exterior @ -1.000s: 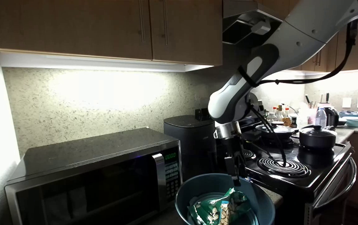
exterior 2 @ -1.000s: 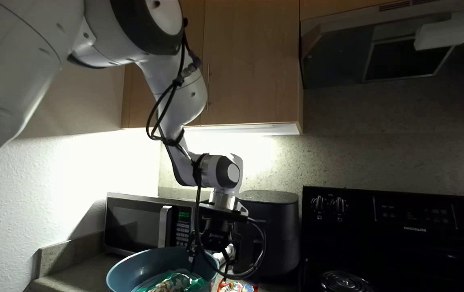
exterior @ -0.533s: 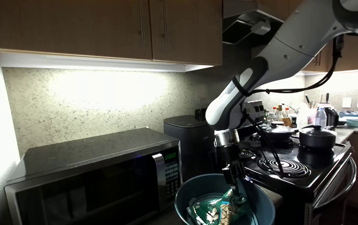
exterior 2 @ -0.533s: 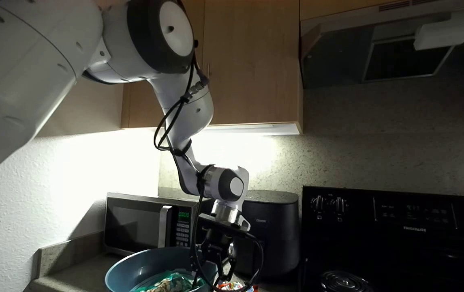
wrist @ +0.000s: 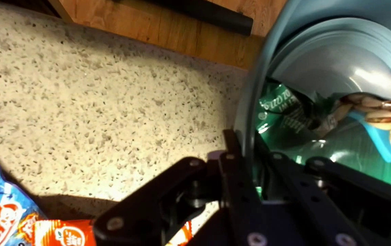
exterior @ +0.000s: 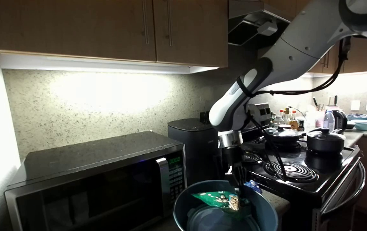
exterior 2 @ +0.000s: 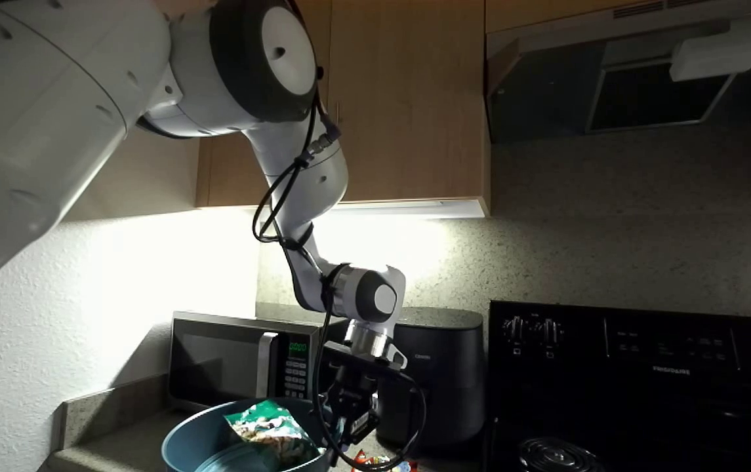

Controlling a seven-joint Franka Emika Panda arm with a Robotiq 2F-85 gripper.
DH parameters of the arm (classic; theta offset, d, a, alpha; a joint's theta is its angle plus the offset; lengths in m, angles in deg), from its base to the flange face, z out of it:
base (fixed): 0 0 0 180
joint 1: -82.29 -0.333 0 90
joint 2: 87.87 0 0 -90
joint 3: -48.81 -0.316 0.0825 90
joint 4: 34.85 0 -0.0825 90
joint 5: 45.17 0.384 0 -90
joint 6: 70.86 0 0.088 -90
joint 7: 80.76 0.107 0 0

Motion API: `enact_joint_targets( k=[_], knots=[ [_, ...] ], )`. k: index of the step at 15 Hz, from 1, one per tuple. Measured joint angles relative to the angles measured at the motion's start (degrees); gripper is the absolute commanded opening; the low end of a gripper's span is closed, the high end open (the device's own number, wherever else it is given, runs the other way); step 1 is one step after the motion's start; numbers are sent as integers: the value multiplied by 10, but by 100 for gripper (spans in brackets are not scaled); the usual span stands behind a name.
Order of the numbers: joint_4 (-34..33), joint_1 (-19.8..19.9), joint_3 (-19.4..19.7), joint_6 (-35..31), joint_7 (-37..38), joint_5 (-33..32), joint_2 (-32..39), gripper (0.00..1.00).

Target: Put the packets in the bowl

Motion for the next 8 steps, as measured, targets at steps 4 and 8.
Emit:
enact_joint_targets(
  k=[4,8],
  knots=[
    [-14,-19,-11,4,33,-3,9,2],
    [-32,-46,-11,30,61,-15,20,2]
  ],
)
